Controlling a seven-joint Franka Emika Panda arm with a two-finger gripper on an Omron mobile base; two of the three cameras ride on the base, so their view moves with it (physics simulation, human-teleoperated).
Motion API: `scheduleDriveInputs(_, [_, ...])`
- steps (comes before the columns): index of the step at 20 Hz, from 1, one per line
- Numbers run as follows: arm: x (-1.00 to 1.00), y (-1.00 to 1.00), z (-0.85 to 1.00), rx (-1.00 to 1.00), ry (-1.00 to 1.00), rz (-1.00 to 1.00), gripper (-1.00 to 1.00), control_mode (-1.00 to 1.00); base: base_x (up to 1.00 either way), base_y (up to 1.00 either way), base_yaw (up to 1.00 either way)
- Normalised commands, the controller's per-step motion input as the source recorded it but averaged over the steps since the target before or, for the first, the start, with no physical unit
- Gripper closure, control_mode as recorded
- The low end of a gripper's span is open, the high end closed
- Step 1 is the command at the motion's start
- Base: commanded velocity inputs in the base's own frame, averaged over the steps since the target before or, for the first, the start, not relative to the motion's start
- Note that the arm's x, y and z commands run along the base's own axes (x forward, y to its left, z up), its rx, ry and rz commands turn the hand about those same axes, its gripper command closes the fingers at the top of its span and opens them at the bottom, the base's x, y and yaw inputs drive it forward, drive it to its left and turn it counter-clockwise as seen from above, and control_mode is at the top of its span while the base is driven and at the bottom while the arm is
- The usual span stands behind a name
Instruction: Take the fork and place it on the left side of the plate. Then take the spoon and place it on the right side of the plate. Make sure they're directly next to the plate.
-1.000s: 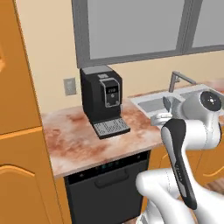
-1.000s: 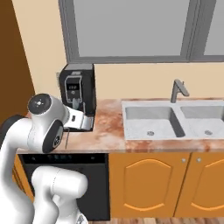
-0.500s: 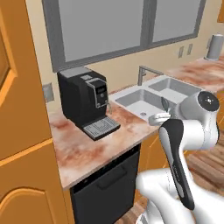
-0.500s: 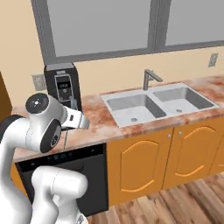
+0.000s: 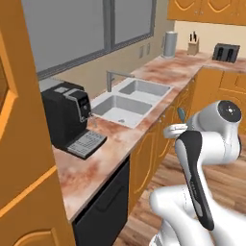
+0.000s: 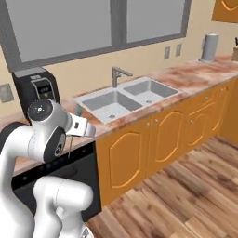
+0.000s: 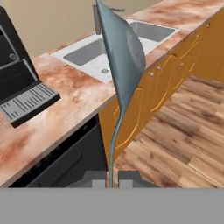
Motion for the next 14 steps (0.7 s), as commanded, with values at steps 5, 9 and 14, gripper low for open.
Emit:
scheduleDriveInputs(5, [0.00, 0.00, 0.00, 0.00, 0.00, 0.00, 1.00, 1.00, -0.42, 0.52, -0.52])
scheduleDriveInputs(9, [0.00, 0.00, 0.00, 0.00, 0.00, 0.00, 1.00, 1.00, -0.55, 0.49, -0.48])
scheduleDriveInputs(14, [0.00, 0.00, 0.00, 0.00, 0.00, 0.00, 1.00, 1.00, -0.76, 0.13, -0.38])
